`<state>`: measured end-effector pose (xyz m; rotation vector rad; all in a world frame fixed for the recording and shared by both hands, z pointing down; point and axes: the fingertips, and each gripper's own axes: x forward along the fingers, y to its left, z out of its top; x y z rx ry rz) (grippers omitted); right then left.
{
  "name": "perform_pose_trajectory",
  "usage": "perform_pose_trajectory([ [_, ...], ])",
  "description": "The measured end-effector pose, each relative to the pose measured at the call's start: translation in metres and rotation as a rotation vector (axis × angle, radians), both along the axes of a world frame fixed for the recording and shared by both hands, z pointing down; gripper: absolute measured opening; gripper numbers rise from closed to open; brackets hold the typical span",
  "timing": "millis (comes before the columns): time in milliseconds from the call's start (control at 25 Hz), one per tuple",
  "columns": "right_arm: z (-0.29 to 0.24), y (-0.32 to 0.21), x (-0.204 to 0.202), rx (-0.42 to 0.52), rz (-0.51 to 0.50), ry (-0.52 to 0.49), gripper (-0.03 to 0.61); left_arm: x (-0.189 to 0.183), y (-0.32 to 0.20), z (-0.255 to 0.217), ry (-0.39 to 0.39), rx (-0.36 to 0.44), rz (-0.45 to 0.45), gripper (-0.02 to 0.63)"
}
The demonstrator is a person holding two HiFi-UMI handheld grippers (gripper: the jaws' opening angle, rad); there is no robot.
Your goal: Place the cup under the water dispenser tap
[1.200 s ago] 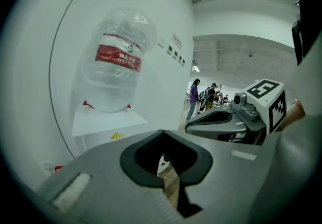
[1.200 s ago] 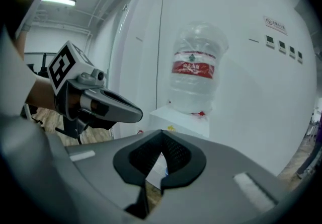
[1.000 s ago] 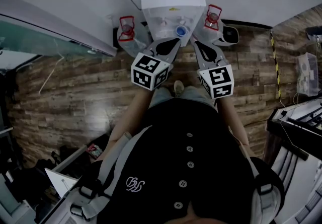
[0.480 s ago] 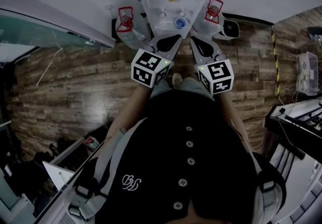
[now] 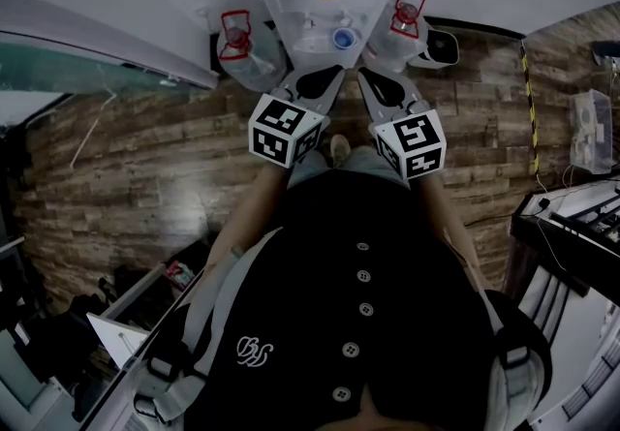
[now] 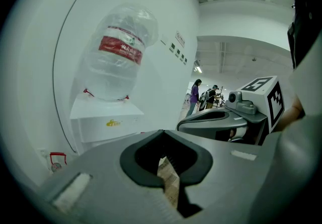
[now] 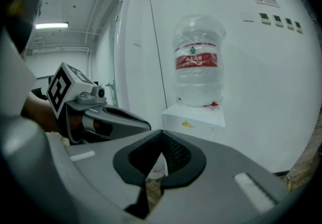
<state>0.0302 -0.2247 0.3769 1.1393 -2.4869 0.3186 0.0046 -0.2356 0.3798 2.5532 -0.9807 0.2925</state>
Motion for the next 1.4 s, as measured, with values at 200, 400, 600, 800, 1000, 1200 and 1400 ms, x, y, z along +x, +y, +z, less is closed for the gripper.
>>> perform_pose_trajectory([
  [200, 0.004, -0.002, -0.002, -0.008, -0.012, 0.004, -0.002, -0.001, -0.002, 0.000, 0.012, -0.002, -0.001, 0.000],
  [400, 0.005, -0.005, -0.001, -0.015, -0.010, 0.005, -0.002, -0.004, -0.006, -0.001, 0.017, -0.005, -0.006, 0.000],
  [600, 0.006, -0.011, -0.002, -0.003, -0.015, 0.015, -0.002, -0.003, -0.009, 0.000, 0.016, -0.007, -0.005, 0.000],
  [800, 0.008, -0.011, 0.001, -0.011, -0.013, 0.027, -0.002, -0.004, -0.010, -0.001, 0.016, -0.008, -0.013, 0.000],
  [1000, 0.012, -0.010, -0.001, -0.028, -0.030, 0.032, -0.002, -0.005, -0.009, 0.001, 0.013, -0.017, -0.016, 0.000],
  [1200, 0.011, -0.009, -0.003, -0.023, -0.034, 0.026, -0.002, -0.004, -0.010, 0.002, 0.010, -0.015, -0.012, 0.000],
  [1400, 0.014, -0.003, -0.006, -0.032, -0.047, 0.036, -0.002, 0.000, -0.007, 0.003, 0.012, -0.023, 0.002, 0.000],
])
